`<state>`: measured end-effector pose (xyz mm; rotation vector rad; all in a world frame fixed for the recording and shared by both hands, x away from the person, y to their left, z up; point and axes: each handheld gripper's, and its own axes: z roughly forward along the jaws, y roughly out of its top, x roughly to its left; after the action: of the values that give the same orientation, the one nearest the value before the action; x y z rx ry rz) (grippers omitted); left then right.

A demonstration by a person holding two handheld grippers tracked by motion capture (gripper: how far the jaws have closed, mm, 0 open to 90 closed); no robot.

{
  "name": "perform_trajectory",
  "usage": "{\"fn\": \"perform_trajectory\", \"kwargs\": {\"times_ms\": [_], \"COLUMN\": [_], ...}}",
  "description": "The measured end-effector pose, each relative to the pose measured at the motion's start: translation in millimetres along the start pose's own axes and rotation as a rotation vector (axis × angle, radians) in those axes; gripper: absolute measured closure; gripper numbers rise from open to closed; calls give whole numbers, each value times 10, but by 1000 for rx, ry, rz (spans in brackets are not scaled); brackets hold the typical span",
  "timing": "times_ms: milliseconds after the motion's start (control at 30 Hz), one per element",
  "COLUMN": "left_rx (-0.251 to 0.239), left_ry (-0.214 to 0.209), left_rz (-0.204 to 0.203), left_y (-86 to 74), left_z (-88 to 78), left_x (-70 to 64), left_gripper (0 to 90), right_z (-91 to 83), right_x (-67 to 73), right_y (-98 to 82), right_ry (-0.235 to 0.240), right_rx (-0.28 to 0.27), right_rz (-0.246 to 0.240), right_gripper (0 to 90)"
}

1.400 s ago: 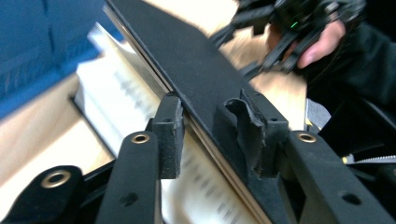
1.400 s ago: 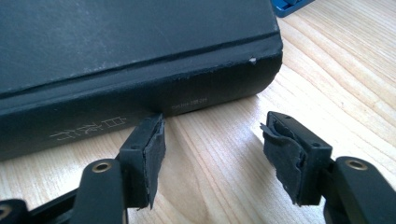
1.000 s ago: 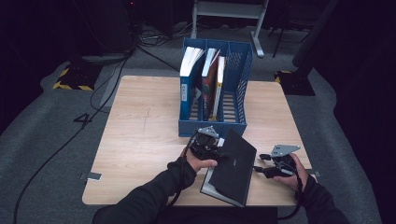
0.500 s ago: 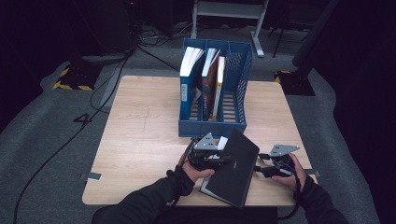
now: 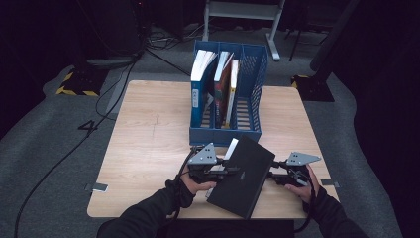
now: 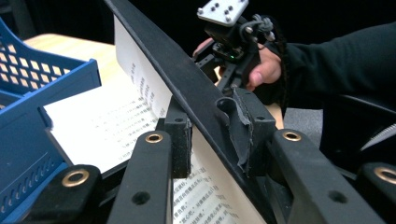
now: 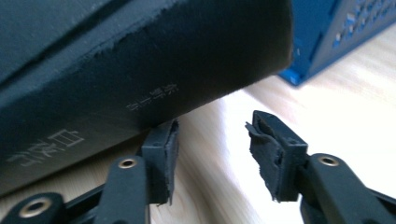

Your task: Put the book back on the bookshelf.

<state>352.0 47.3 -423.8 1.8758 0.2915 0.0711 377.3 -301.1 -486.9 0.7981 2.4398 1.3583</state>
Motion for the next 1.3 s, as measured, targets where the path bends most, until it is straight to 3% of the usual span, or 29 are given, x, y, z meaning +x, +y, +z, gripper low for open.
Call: {"fn": "perform_trajectory", "kwargs": {"times_ms": [67, 333, 500, 633, 700, 800, 967, 1100, 1300], "left_rx": [-3, 16, 37, 38, 30, 22, 33, 18, 23], "left_ry": [-6, -27, -36, -33, -22, -2, 6, 3, -1], "left_rz": [1, 43, 42, 21, 8, 23, 102, 152, 225], "left_y": [-18, -25, -48, -94, -139, -156, -108, -92, -11], "left_z": [-49, -227, -349, -426, -489, -522, -516, -461, -263], "left_x": [-2, -88, -126, -113, -129, -194, -251, -223, -166], "left_gripper": [706, 721, 724, 718, 716, 714, 719, 720, 735], "right_z": [0, -14, -9, 22, 40, 53, 75, 63, -112], "right_x": [6, 106, 125, 165, 182, 198, 179, 130, -15], "right_y": [42, 221, 310, 381, 400, 426, 456, 453, 477], "right_ry": [7, 18, 83, 111, 125, 143, 163, 195, 155], "right_rx": [-30, -110, -122, -112, -109, -119, -125, -136, -198], "right_rz": [9, -32, -43, -88, -89, -76, -61, -42, -1], "right_gripper": [550, 635, 634, 629, 629, 630, 652, 676, 710]}}
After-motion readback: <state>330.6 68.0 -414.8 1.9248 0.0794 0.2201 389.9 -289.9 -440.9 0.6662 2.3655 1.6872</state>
